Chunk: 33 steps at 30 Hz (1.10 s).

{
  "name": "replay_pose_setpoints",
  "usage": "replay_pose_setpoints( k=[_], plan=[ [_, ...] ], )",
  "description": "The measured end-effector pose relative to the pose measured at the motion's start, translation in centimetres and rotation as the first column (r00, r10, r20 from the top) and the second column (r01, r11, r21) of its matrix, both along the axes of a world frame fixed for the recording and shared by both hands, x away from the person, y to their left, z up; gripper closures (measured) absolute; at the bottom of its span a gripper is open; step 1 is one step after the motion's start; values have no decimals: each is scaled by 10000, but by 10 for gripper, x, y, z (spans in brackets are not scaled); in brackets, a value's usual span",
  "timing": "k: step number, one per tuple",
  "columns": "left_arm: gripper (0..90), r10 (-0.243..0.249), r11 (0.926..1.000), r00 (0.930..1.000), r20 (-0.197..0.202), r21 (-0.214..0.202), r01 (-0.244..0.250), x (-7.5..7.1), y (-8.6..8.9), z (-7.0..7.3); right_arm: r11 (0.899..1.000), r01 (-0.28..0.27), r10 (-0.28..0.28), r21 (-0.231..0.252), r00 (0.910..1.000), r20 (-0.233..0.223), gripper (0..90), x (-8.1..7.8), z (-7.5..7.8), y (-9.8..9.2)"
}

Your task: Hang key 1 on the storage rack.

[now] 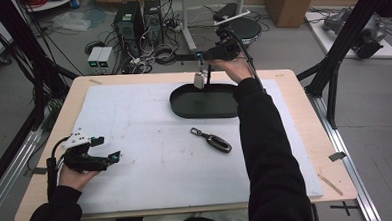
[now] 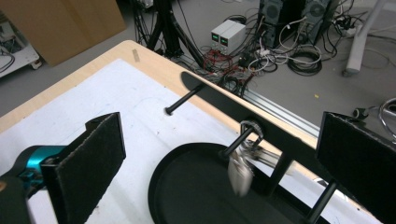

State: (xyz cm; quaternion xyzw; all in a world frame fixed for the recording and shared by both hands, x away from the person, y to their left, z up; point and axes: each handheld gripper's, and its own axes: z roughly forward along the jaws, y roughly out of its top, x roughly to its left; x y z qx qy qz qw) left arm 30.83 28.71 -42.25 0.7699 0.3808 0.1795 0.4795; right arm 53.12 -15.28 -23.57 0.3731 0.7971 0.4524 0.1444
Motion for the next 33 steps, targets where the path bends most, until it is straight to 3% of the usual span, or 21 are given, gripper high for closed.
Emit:
replay_pose_setpoints(
  k=[7,12,19,33],
  plan=[
    [111,-13,10000,10000,-9,-22,13,0,0,0,9999,-117,116,98,9998,144,9,-16,-3,-3],
    [111,-9,10000,10000,-25,6,9,-1,0,0,9997,-81,90,-236,9993,364,9,-34,-7,-5],
    [111,-11,10000,10000,-30,43,11,-1,0,1,9995,-198,210,-258,9987,459,10,-49,-17,-11],
    [111,-12,9999,10000,-81,121,13,-2,-1,0,9993,-133,141,-337,9996,253,10,-73,-41,-25]
  ],
)
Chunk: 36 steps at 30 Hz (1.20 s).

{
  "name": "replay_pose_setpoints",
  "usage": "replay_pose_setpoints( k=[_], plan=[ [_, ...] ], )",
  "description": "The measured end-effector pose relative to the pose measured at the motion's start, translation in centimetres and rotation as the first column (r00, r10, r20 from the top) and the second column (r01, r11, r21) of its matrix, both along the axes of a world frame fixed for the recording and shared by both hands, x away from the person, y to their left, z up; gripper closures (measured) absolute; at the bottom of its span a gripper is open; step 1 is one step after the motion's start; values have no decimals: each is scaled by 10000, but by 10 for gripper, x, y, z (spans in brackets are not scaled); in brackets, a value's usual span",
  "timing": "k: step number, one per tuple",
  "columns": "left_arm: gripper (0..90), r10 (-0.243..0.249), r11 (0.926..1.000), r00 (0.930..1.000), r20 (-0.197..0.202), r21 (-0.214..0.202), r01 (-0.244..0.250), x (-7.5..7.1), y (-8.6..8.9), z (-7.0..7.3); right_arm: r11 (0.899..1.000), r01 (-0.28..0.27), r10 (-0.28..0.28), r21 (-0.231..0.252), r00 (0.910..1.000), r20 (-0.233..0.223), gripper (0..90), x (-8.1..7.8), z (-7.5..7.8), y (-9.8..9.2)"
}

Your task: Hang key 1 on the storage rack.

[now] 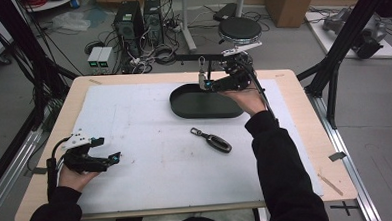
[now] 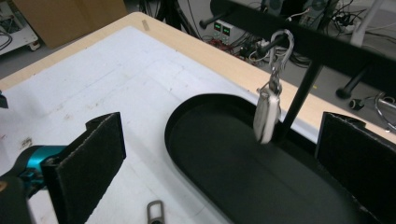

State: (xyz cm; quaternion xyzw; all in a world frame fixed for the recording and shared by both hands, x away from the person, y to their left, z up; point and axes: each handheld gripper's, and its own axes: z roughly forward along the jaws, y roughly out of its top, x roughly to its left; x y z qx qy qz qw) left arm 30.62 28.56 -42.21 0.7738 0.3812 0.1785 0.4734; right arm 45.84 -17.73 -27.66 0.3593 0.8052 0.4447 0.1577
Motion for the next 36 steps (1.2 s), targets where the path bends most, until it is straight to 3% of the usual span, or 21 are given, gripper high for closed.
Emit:
replay_pose_setpoints(
  k=[17,27,36],
  plan=[
    [111,-51,9999,10000,-63,130,52,0,-1,-1,9998,-53,40,-179,9975,-704,10,-11,-43,-7],
    [111,-47,9999,10000,-75,112,48,1,-2,-1,9989,-320,268,-338,9893,-1434,10,-16,-83,4],
    [111,-71,9999,9999,-89,100,72,1,-2,-2,9961,-568,452,-682,9859,-1612,10,-21,-95,14]
  ],
)
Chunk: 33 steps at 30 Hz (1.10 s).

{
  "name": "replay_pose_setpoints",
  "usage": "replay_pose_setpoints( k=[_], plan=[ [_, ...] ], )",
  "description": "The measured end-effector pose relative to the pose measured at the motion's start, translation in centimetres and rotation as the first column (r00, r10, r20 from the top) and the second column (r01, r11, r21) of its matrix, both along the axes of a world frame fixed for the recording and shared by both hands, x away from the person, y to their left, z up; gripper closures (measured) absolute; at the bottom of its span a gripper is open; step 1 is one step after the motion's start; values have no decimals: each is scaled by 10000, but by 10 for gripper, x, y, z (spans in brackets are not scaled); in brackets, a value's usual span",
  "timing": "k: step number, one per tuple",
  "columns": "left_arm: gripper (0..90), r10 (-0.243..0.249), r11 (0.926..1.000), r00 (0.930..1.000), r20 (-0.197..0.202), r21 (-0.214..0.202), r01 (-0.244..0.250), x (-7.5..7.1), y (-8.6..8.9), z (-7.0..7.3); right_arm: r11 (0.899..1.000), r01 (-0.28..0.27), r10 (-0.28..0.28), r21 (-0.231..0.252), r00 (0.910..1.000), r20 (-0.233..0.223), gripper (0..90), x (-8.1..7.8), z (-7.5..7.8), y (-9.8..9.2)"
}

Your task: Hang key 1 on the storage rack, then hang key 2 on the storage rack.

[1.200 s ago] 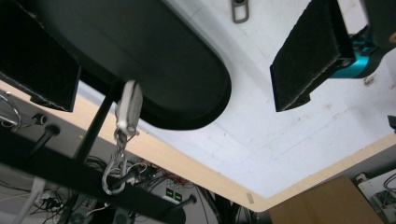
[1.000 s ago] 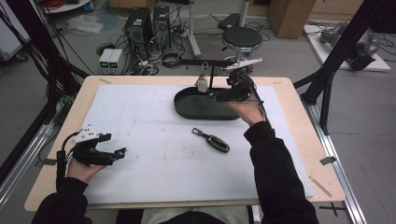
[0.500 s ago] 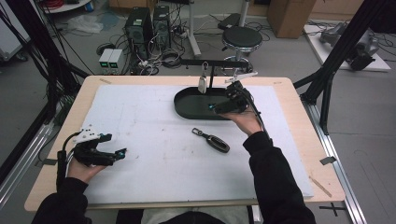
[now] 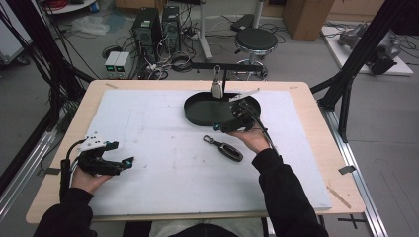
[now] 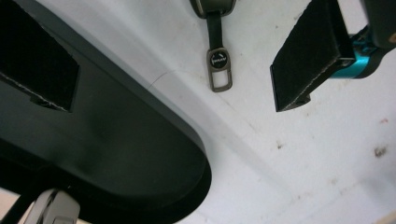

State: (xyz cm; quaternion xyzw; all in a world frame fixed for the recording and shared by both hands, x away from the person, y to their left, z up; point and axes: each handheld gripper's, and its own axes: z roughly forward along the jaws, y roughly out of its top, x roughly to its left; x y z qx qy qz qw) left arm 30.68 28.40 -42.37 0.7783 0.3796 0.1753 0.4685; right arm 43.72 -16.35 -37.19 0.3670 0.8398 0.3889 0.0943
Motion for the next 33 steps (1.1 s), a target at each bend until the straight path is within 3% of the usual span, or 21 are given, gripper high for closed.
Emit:
replay_pose_setpoints(
  k=[10,33],
  plan=[
    [111,-12,10000,10000,12,11,12,0,0,0,9954,-466,455,-833,9988,-160,9,-4,-12,19],
    [111,-16,10000,10000,-15,9,16,0,1,0,9881,-823,728,-1302,9945,-755,10,-11,-41,32]
  ],
)
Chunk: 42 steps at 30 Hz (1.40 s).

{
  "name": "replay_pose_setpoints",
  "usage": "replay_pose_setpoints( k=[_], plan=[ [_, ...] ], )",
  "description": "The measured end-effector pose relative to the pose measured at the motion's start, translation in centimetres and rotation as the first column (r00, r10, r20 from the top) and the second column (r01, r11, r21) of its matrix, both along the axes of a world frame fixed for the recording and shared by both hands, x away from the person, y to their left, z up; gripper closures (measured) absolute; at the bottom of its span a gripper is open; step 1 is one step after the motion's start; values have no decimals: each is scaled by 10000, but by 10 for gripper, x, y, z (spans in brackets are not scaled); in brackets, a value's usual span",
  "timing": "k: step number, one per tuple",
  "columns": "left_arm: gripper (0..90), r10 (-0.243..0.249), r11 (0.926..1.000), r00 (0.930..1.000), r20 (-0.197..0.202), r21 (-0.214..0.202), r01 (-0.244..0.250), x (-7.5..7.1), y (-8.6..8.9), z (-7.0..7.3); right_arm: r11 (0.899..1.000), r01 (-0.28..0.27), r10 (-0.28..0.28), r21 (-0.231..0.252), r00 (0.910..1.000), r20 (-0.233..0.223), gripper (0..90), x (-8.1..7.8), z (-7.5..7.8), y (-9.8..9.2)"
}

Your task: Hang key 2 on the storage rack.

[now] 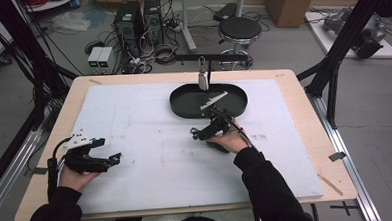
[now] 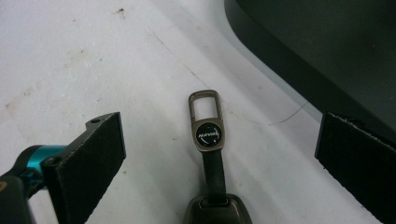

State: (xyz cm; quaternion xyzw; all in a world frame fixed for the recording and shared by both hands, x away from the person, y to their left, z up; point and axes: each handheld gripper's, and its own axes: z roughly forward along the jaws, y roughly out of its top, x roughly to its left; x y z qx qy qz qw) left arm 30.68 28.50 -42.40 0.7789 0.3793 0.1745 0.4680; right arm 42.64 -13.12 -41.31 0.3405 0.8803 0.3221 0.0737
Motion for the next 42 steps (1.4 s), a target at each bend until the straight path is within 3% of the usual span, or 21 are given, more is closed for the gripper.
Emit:
replay_pose_setpoints(
  k=[20,26,29,30,33,34,36,40,42],
  plan=[
    [111,6,10000,10000,1,-17,-6,0,0,0,9943,-200,161,-1046,9992,-374,11,-4,-18,11],
    [111,3,10000,10000,0,-16,-3,0,0,0,9895,-281,223,-1419,9989,-422,70,-5,-20,12],
    [111,8,10000,10000,1,-32,-8,0,1,0,9863,-199,138,-1637,9992,-382,240,-7,-17,11],
    [111,6,10000,10000,2,-34,-6,0,1,0,9863,-199,138,-1637,9992,-382,240,-7,-17,11],
    [111,6,10000,10000,-9,-46,-6,0,1,0,9808,-184,138,-1944,9996,-251,385,-11,-12,10],
    [111,10,10000,10000,-19,-56,-10,0,0,0,9817,-270,178,-1885,9986,-502,477,-13,-10,10],
    [111,2,10000,10000,-19,-39,-3,0,0,0,9814,-292,192,-1895,9983,-543,512,-13,-10,10],
    [111,-12,10000,10000,-24,-29,12,0,0,0,9803,-284,206,-1955,9989,-420,756,-14,-8,10],
    [111,-7,10000,10000,-21,-40,6,0,0,0,9811,-334,259,-1904,9988,-414,800,-14,-8,10]
  ],
)
